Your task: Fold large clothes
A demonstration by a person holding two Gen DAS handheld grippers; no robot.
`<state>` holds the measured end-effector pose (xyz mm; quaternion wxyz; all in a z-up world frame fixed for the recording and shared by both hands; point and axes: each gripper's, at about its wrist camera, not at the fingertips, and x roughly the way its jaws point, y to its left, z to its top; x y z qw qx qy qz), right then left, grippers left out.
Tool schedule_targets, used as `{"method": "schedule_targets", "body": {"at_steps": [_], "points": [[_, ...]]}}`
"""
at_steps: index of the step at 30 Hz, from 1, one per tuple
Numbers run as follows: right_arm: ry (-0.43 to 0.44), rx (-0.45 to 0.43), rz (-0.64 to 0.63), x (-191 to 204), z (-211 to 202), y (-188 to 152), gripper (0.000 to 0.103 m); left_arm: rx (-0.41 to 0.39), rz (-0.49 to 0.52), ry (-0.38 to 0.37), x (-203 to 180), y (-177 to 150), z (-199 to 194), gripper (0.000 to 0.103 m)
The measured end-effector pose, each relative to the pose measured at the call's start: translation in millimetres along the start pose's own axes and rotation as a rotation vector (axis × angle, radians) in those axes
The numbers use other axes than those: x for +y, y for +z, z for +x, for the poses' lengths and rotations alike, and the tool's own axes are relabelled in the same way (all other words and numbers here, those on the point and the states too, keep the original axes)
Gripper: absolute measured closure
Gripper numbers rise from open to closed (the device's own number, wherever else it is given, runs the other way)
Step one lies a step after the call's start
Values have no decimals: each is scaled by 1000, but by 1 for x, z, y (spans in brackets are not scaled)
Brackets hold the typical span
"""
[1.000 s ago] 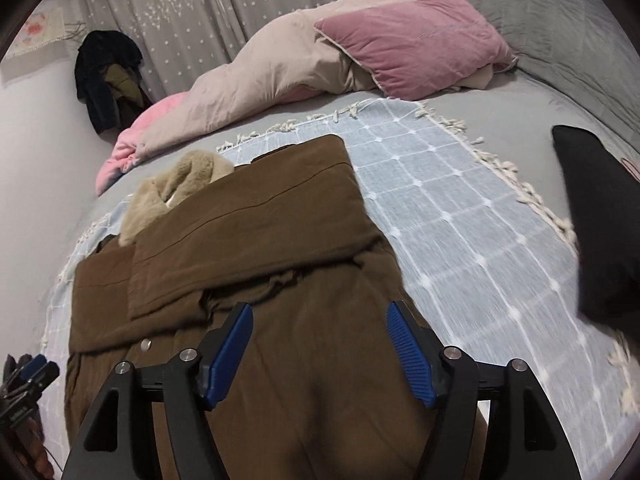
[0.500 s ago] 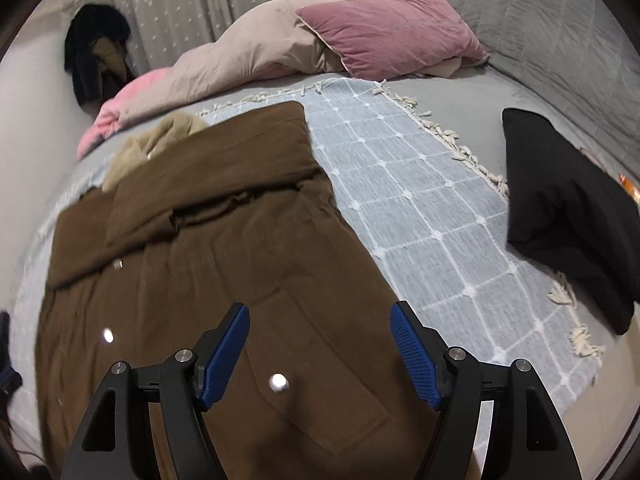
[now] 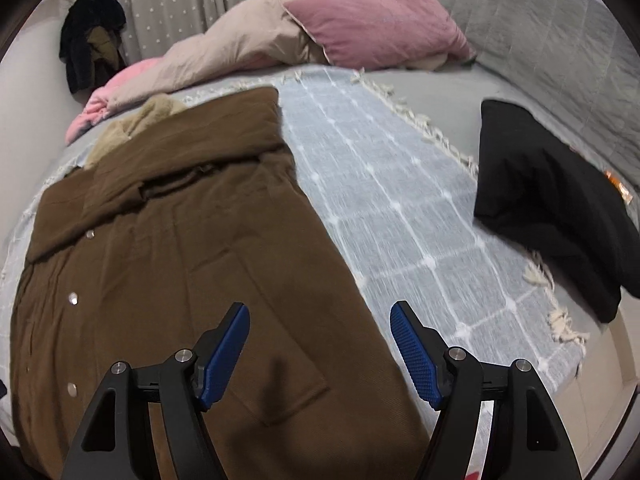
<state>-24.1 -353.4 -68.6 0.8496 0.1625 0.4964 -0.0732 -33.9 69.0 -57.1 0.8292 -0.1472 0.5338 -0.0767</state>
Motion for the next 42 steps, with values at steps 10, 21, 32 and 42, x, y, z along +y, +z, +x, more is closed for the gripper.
{"method": "schedule_targets", "body": {"at_steps": [10,21,32,42], "points": [[206,6,46,-50,-5,-15,28,-3,76,2,13,-9,-13,16],[354,237,267,-104,38,-47,27,83,1,-16,52,-10,10,16],[426,250,279,-96,30,-66,27,124,144,105,57,-29,15,16],[408,253,235,-75,27,-73,26,185,216,-26,40,-56,12,16]]}}
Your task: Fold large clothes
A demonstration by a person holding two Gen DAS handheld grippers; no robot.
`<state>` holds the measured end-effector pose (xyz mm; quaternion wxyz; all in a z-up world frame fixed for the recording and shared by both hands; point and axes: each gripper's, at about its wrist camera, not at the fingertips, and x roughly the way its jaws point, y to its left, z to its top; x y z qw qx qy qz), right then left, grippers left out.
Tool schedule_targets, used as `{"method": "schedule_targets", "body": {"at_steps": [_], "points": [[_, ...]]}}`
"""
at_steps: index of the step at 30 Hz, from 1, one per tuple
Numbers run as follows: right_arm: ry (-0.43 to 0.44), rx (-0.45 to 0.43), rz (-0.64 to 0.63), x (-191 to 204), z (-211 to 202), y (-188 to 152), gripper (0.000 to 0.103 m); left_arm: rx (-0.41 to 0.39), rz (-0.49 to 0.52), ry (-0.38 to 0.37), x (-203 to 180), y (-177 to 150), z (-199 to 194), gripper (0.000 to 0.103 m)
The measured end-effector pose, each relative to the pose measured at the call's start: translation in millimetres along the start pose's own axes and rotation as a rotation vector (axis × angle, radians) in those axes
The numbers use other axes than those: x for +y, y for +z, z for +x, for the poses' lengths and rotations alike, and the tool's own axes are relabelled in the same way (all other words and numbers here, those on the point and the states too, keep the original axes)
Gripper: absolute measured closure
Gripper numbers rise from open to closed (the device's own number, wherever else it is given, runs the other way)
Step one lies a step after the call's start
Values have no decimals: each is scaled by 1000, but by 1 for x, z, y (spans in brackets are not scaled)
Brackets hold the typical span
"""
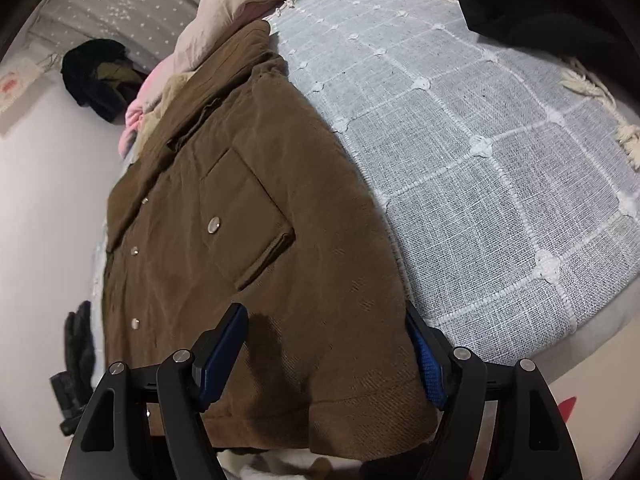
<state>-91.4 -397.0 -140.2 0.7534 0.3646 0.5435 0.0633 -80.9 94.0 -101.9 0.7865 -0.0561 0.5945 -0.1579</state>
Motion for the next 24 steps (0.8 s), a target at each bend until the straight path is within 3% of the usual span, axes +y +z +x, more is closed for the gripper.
{"method": "schedule_targets", "body": {"at_steps": [7,13,14,15,17,19,20,24], "points": [[86,18,24,13,7,-5,26,-36,-33,-58,3,3,4,16],[-31,-1,9,31,17,-6,26,-51,19,0,-4,3,9,16],[-60,-13,12,34,17,-7,31,-54,16,11,-5,3,7,18],[-99,-30,17,36,17,-8,37,-57,19,23,-7,4,8,24],[-154,-54,3,40,15,-9,65,-79,25,39,-8,4,2,42],[-153,-69,-1,43,13,-9,80,-98,0,3,-4,6,-5,78],[-150,-79,4,44,12,-7,85,-111,-14,3,-2,7,-9,81],[-128,-124,53,44,4,-1,88,-185,22,51,-16,9,-23,89]]}}
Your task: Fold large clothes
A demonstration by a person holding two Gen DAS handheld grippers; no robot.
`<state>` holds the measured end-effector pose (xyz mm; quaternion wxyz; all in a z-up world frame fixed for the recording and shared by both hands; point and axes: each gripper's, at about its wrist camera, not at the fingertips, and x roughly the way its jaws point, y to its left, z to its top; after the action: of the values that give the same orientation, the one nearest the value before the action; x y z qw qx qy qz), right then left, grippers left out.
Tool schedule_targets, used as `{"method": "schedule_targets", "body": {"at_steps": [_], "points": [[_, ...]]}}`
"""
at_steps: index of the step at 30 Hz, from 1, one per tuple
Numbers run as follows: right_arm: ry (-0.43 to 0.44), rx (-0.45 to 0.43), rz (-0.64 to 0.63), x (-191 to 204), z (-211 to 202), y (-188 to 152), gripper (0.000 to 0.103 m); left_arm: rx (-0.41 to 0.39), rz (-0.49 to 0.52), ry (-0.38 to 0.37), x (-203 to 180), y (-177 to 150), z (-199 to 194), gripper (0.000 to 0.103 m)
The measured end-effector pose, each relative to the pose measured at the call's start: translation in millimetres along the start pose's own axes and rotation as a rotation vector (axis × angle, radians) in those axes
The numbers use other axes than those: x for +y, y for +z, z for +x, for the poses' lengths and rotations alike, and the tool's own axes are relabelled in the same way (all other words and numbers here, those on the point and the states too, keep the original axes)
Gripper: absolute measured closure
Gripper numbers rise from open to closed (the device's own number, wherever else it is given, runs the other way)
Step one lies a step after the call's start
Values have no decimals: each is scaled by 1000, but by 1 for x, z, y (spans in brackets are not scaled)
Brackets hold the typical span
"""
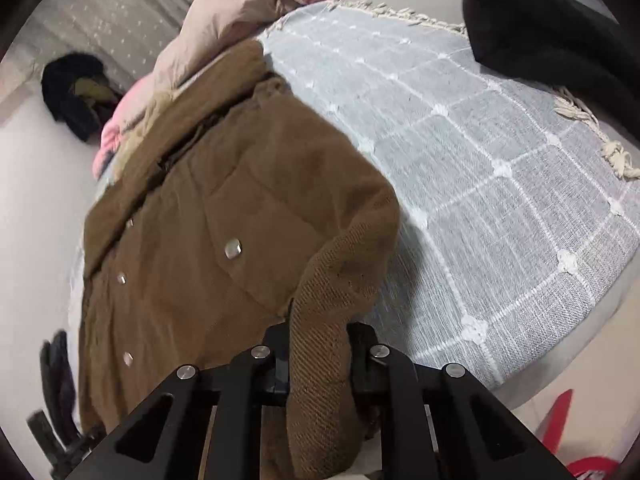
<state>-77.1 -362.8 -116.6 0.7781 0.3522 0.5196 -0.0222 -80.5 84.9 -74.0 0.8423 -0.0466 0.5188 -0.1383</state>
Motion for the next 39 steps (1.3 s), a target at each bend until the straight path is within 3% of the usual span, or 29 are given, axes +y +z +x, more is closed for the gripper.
{"method": "schedule_targets", "body": {"at_steps": [3,6,11,16,21,25,29,35,39], "points": [[6,-73,5,12,-13,6,89,-80,-1,-11,-9,11,-12,90],[76,-167,11,25,-31,15,90,-176,-10,-6,-13,27,-28,91],[109,-293,10,50,-36,32,90,-334,6,-36,-23,68,-53,91],[123,-366,-5,76,-23,56,91,-425,-15,-52,-23,107,-50,91],[140,-425,22,85,-11,82,91,-490,-111,-63,-4,153,-35,91],[141,-496,20,93,-7,107,91,-513,-159,-40,13,187,-24,91],[105,-543,13,100,11,125,91,-473,-232,-49,44,221,11,91],[-60,-463,-86,119,71,148,88,-300,-263,-3,74,234,110,88],[-184,-367,-164,121,120,151,85,-331,-149,40,65,230,119,86]]}}
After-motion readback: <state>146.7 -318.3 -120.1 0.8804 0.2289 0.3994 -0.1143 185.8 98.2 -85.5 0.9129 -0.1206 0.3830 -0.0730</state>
